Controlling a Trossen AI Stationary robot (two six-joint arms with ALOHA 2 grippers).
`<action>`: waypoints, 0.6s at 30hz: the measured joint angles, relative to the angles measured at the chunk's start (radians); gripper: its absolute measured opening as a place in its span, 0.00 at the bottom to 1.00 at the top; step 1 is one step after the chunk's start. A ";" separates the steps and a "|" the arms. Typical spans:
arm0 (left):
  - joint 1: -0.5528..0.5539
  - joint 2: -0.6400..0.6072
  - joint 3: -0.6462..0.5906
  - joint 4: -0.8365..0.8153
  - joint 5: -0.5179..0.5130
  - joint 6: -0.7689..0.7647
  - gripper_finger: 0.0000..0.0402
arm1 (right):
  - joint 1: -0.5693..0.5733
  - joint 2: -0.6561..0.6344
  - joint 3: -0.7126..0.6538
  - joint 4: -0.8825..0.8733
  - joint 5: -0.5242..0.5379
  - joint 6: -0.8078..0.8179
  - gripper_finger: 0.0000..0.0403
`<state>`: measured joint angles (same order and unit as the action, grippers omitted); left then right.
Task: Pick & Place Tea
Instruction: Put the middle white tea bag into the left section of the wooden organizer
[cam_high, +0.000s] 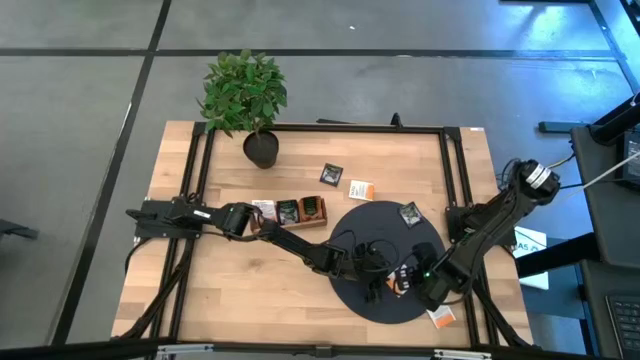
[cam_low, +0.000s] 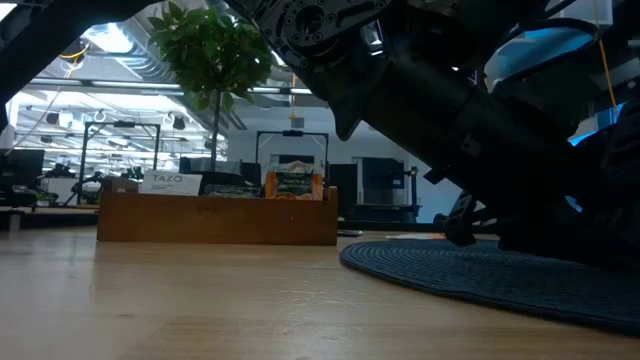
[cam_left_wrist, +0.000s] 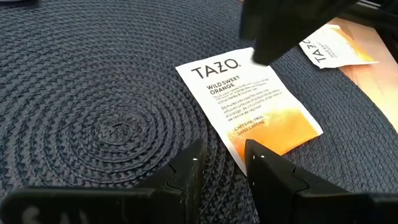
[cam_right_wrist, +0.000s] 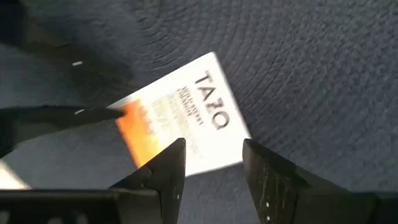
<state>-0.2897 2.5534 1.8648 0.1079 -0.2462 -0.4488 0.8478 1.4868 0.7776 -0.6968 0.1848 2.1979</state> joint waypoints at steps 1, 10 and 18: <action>0.000 0.000 0.000 -0.001 0.000 0.000 0.28 | 0.000 0.013 0.000 0.000 0.000 -0.001 0.40; -0.002 0.000 -0.001 -0.026 0.023 0.000 0.28 | 0.002 0.082 0.000 -0.023 0.000 -0.003 0.40; -0.002 0.001 -0.003 -0.023 0.022 0.000 0.28 | 0.002 0.083 0.000 0.090 0.005 -0.023 0.40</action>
<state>-0.2913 2.5542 1.8618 0.0849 -0.2238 -0.4484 0.8497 1.5703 0.7773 -0.6071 0.1902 2.1748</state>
